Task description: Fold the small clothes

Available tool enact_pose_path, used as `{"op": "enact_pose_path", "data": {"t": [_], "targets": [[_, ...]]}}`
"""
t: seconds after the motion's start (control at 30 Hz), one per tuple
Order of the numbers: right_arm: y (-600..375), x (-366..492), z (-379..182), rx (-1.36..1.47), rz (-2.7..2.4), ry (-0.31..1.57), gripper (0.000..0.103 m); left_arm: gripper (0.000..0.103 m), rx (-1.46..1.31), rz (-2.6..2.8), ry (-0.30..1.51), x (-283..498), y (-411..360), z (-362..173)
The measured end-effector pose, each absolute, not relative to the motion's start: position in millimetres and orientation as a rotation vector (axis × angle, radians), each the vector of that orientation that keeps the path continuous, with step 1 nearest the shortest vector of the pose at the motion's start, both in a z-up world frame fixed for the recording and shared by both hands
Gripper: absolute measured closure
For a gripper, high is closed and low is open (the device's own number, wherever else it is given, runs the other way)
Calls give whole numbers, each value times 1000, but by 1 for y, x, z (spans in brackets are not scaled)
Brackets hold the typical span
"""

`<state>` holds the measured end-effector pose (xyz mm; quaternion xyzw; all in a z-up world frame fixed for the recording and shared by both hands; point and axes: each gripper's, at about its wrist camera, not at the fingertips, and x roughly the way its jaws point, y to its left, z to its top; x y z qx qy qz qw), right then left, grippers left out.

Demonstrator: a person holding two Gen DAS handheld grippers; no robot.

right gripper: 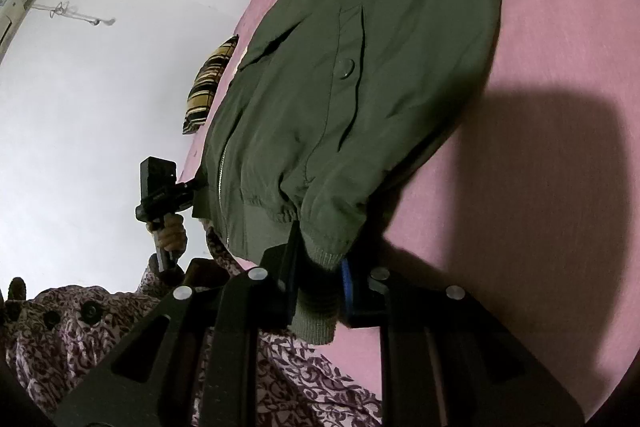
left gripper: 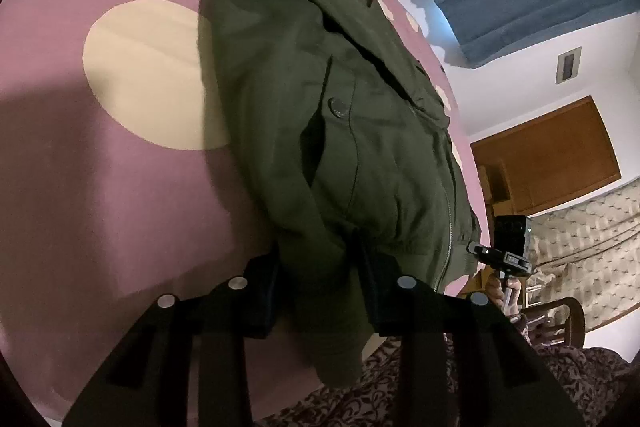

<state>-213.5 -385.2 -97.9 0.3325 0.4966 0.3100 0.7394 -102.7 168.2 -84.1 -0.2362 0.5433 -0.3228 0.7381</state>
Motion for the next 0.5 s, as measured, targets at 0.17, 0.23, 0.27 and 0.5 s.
{"op": "enact_pose_path", "data": {"t": [0.17, 0.23, 0.27, 0.5], "targets": [[-388, -211, -100, 746, 679, 1098, 86, 46, -523, -806, 1181, -112, 169, -83], [-389, -209, -103, 762, 687, 1104, 85, 48, -461, -794, 1157, -116, 163, -80], [-390, -208, -104, 770, 689, 1106, 85, 58, -442, -781, 1153, -117, 161, -79], [-394, -208, -99, 778, 698, 1076, 87, 83, -473, -752, 1180, -113, 166, -78]]}}
